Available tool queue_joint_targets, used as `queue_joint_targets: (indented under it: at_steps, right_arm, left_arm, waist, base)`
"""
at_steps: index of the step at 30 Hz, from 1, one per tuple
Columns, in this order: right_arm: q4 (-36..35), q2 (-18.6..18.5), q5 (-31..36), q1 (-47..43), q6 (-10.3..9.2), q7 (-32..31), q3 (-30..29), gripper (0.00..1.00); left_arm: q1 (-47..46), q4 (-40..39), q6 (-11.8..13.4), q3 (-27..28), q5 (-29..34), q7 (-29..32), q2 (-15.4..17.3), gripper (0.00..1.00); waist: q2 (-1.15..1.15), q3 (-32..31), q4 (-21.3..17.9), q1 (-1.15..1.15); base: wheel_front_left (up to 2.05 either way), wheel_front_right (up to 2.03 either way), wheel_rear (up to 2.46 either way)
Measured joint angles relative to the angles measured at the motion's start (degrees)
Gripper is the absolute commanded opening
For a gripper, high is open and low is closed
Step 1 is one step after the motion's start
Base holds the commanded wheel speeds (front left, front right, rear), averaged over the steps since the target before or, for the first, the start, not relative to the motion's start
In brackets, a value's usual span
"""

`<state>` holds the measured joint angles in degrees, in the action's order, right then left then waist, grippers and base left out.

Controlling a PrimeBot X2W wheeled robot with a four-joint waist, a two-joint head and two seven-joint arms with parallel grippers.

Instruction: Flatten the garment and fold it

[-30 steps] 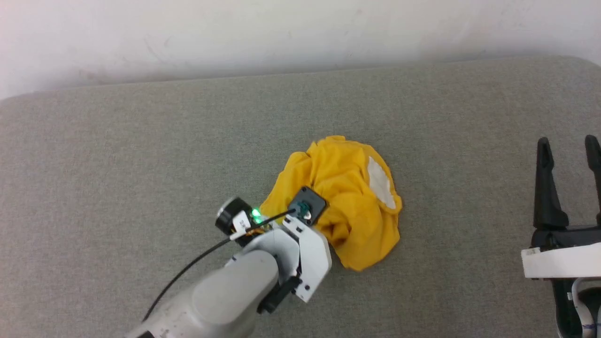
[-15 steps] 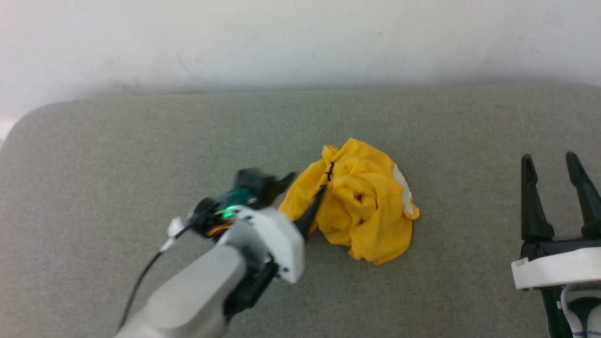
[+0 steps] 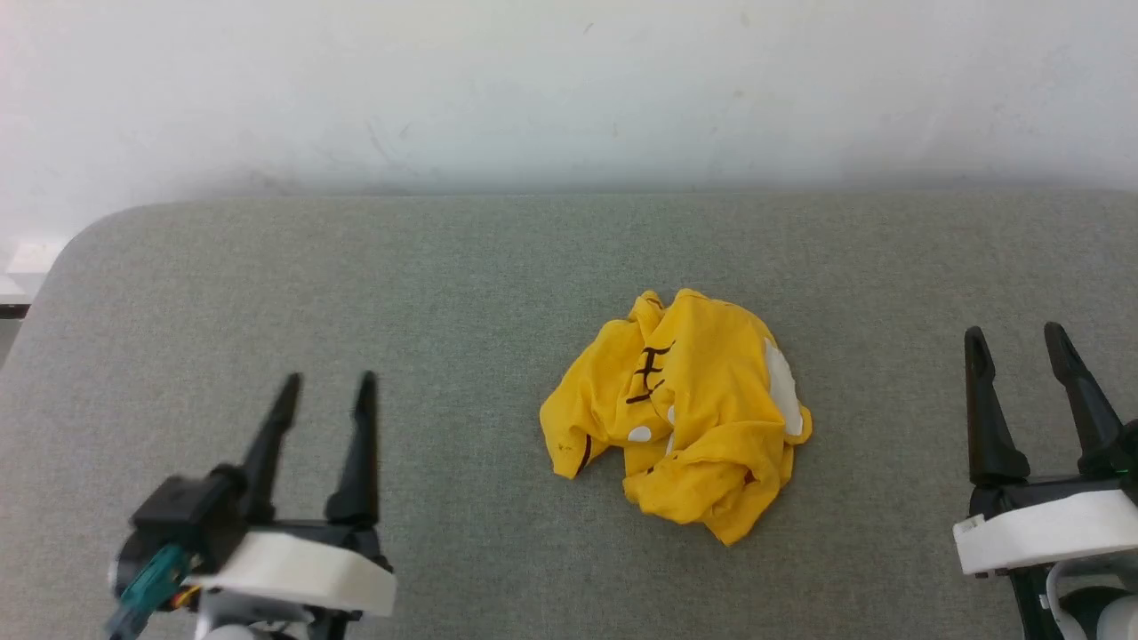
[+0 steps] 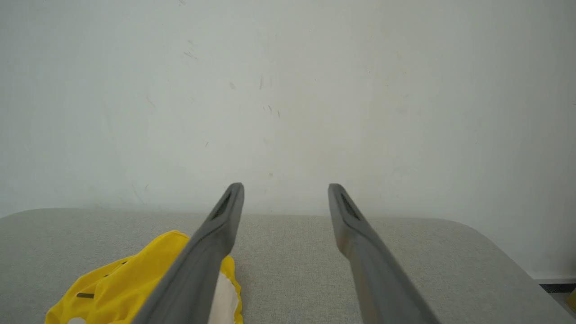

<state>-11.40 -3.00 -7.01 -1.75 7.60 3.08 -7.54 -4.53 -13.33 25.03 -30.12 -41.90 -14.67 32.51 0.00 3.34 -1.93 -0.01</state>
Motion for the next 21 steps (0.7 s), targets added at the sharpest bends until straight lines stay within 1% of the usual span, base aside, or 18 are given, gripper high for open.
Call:
queue_joint_targets:
  at_steps: [4,6,7,10,15,18,21]
  right_arm:
    - [0.58,-0.01,-0.78,-0.54,0.0,0.19,-0.19,1.0]
    - [1.16,-0.01,-1.38,-1.11,0.0,0.42,-0.26,1.0]
    - [1.36,-0.01,-1.57,-1.31,0.0,0.51,-0.27,1.0]
    - [2.11,-0.01,-1.9,-1.55,0.0,0.56,-0.36,1.0]
    - [3.32,-0.02,-2.81,-1.35,0.0,0.09,-0.91,1.0]
    - [3.65,-0.03,-2.63,-0.02,0.0,-2.97,-0.01,1.0]
    - [4.98,0.0,-2.38,2.21,-0.01,-7.54,1.07,1.0]
  left_arm:
    - [6.47,-4.22,1.31,8.51,11.22,-0.05,-4.36,1.0]
    - [9.65,-5.04,1.22,11.39,15.8,-0.05,-6.91,1.0]
    - [10.94,-5.27,0.74,12.34,17.19,-0.05,-8.31,1.0]
    - [13.29,-5.2,-2.4,14.28,19.7,-0.05,-11.51,1.0]
    - [13.8,-4.7,-6.94,17.82,22.65,-0.05,-14.61,1.0]
    - [13.79,-4.24,-9.07,19.34,24.12,-0.05,-16.31,1.0]
    - [13.77,-3.65,-11.24,20.35,24.94,-0.07,-17.97,1.0]
  waist:
    - [0.0,0.43,-0.07,0.01]
    - [0.0,0.58,-0.08,0.0]
    - [0.0,0.65,-0.06,0.0]
    - [0.0,0.8,0.15,0.0]
    - [0.0,1.32,0.57,0.01]
    - [0.0,1.96,0.85,0.01]
    - [0.0,2.81,1.1,0.01]
  base:
    - [0.0,0.0,0.0]
    - [0.0,0.0,0.0]
    - [0.0,0.0,0.0]
    - [0.0,0.0,0.0]
    - [0.0,0.0,0.0]
    - [0.0,0.0,0.0]
    - [0.0,0.0,0.0]
